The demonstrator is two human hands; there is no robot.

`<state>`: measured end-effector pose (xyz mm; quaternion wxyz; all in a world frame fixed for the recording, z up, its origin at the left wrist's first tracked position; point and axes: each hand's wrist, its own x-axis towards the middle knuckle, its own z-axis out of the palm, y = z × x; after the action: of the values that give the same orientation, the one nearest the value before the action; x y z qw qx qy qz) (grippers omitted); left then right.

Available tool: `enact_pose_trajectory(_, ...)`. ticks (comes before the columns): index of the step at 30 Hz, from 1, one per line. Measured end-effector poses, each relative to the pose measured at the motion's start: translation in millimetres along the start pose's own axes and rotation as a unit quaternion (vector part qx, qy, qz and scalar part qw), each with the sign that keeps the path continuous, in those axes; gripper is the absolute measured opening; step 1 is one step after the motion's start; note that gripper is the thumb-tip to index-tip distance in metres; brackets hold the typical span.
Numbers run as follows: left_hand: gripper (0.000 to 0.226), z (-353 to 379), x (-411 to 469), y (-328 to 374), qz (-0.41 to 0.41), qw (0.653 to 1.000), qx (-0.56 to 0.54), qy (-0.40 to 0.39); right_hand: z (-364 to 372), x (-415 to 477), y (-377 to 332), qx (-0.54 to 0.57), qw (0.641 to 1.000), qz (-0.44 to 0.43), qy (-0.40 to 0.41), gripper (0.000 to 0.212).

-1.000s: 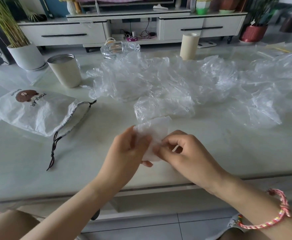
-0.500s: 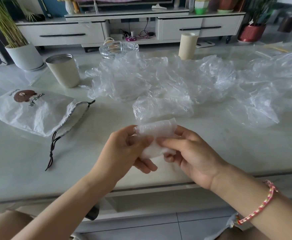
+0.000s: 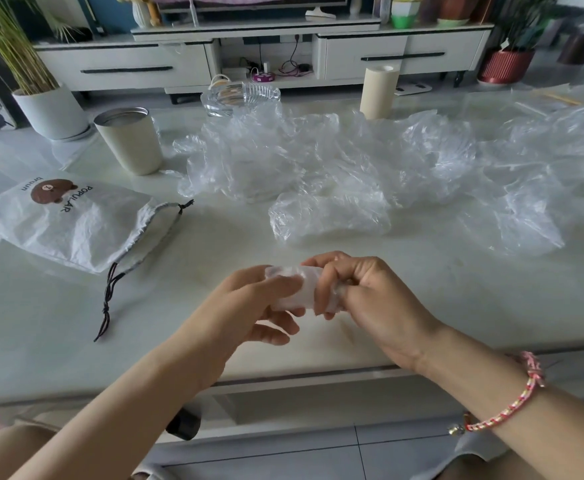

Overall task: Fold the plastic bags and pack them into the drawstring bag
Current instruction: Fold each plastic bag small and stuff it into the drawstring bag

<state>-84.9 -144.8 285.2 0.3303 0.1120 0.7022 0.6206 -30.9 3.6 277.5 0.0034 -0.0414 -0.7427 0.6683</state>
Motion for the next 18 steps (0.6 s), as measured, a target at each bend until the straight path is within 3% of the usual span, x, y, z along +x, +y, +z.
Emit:
enact_pose_trajectory(4,0.003,-11,3,0,0.048,0.998,0.017,0.048,-6,3,-6,-0.104,0.994,-0.008,-0.039,0.048)
enact_pose_trajectory(8,0.017,-19,8,-2,0.091,0.985,0.127,0.076,-14,10,-10,-0.131,0.991,-0.019,0.036,0.027)
enact_pose_trajectory(10,0.019,-20,7,-3,0.088,0.983,0.153,0.053,-11,11,-8,-0.105,0.994,-0.012,-0.031,0.028)
enact_pose_trajectory(12,0.019,-24,6,-1,0.092,0.981,0.169,0.037,-4,13,-4,-0.156,0.985,-0.021,-0.073,0.026)
enact_pose_trajectory(15,0.019,-31,6,6,0.106,0.982,0.155,0.034,3,18,-1,-0.177,0.982,-0.03,-0.063,0.011)
enact_pose_trajectory(18,0.024,-36,2,9,0.112,0.982,0.14,0.056,7,22,-3,-0.159,0.985,-0.03,-0.067,0.016)
